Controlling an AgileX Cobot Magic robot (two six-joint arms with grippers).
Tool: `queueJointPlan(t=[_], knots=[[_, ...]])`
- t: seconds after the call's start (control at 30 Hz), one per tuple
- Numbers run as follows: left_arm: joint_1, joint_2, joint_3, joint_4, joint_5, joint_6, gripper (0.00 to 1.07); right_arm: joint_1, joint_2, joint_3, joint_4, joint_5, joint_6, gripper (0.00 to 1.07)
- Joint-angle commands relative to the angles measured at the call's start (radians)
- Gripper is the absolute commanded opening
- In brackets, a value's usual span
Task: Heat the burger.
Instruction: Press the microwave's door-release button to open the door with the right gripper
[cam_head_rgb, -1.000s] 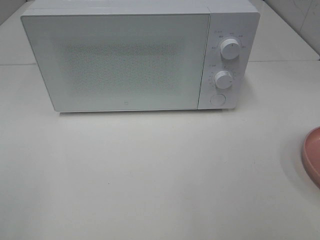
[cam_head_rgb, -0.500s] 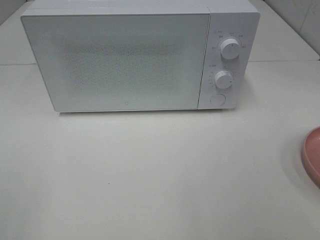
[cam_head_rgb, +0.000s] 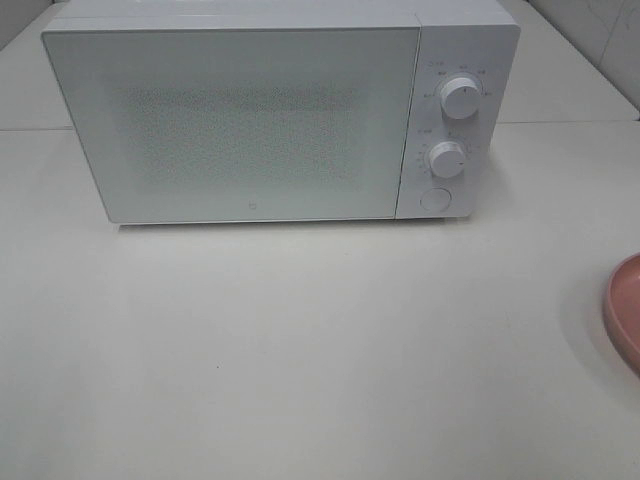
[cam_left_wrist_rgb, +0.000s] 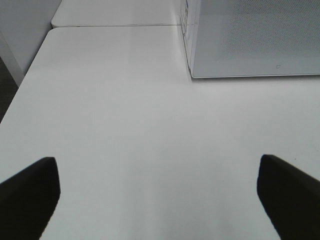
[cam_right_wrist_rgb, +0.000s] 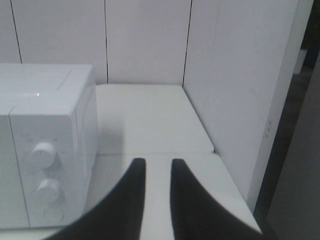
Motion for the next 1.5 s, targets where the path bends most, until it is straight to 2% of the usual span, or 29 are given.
queueJointPlan(t=[0.03, 0.13, 0.2, 0.33, 0.4, 0.6, 0.77, 1.03, 1.2, 1.23, 1.37, 1.43, 1.5], knots=[[-0.006, -0.018, 0.003, -0.004, -0.008, 0.001, 1.05, -0.004, 0.047, 0.014, 0.002, -0.131, -0.034, 0.0], [-0.006, -0.018, 0.003, -0.004, -0.008, 0.001, 1.05, -0.004, 0.108, 0.056, 0.008, -0.228, -0.034, 0.0], [-0.006, -0.018, 0.003, -0.004, -0.008, 0.001, 1.05, -0.004, 0.187, 0.13, 0.021, -0.403, -0.033, 0.0], [-0.006, -0.018, 0.003, -0.004, -0.008, 0.001, 1.05, -0.004, 0.248, 0.176, 0.023, -0.532, -0.033, 0.0], [-0.006, -0.018, 0.003, -0.004, -0.008, 0.001, 1.05, -0.004, 0.329, 0.215, 0.023, -0.645, -0.031, 0.0], [-0.006, -0.018, 0.003, -0.004, -0.008, 0.001, 1.05, -0.004, 0.434, 0.231, 0.023, -0.706, 0.002, 0.0], [-0.006, -0.018, 0.003, -0.004, -0.008, 0.001, 1.05, -0.004, 0.642, 0.231, -0.001, -0.847, 0.112, 0.0], [-0.006, -0.018, 0.003, -0.004, -0.008, 0.001, 1.05, -0.004, 0.826, 0.233, -0.035, -1.011, 0.218, 0.0], [-0.006, -0.018, 0.003, -0.004, -0.008, 0.001, 1.05, -0.004, 0.945, 0.233, -0.147, -1.137, 0.372, 0.0], [-0.006, -0.018, 0.003, -0.004, -0.008, 0.001, 1.05, -0.003, 1.0, 0.233, -0.201, -1.183, 0.483, 0.0], [-0.006, -0.018, 0.003, -0.004, -0.008, 0.001, 1.05, 0.045, 1.073, 0.233, -0.238, -1.241, 0.659, 0.0], [-0.006, -0.018, 0.003, -0.004, -0.008, 0.001, 1.05, 0.121, 1.133, 0.233, -0.189, -1.27, 0.77, 0.0], [-0.006, -0.018, 0.003, -0.004, -0.008, 0.001, 1.05, 0.154, 1.153, 0.233, -0.149, -1.273, 0.806, 0.0]])
